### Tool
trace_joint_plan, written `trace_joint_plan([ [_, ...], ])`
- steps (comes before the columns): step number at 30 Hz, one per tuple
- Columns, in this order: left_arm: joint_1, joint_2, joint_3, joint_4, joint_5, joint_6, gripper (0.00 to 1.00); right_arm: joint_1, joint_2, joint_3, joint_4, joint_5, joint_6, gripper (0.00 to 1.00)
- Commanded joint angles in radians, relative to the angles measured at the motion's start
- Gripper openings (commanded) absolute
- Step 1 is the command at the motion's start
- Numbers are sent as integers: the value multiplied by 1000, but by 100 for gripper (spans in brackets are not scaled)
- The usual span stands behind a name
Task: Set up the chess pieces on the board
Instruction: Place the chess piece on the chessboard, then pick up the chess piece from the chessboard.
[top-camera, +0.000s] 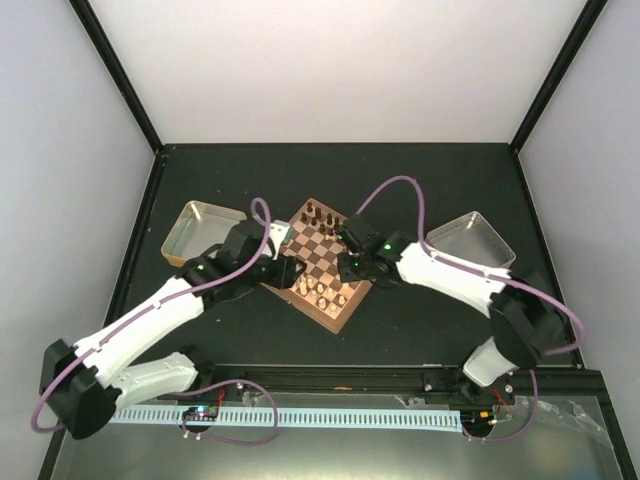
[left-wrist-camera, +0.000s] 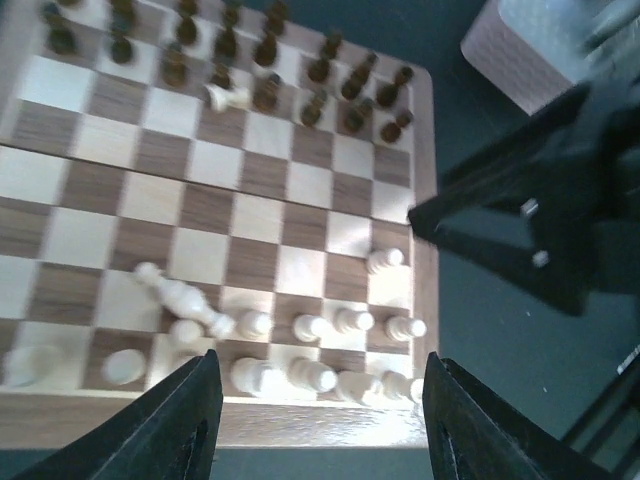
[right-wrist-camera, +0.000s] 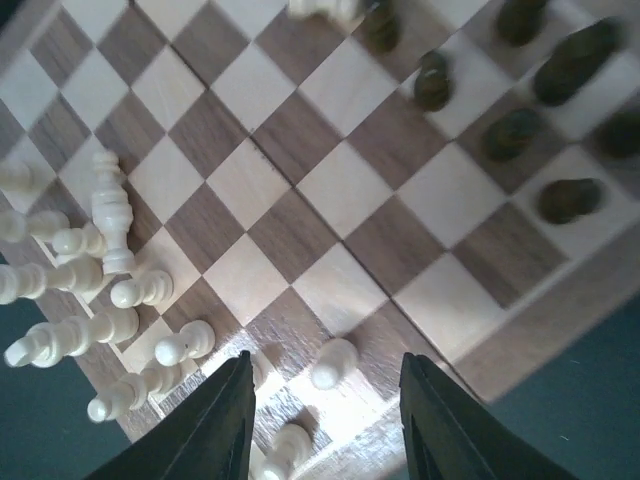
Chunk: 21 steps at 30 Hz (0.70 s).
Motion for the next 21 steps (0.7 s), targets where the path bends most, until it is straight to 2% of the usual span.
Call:
trace_joint_plan([
  [1, -70, 122, 77, 86, 76, 0, 57, -30, -161, -119, 85, 131, 114, 42],
  [7, -172, 359, 171, 116, 76, -17, 56, -128, -381, -343, 171, 181, 224, 40],
  [10, -198, 468, 232, 86, 64, -27, 52, -152, -463, -403, 181, 194, 238, 40],
  [13, -202, 559, 283, 49, 61, -38, 47, -171, -495, -438, 178, 193, 239, 40],
  [21, -210, 680, 330, 57, 82, -38, 46, -197, -521, -490, 198, 164, 236, 40],
])
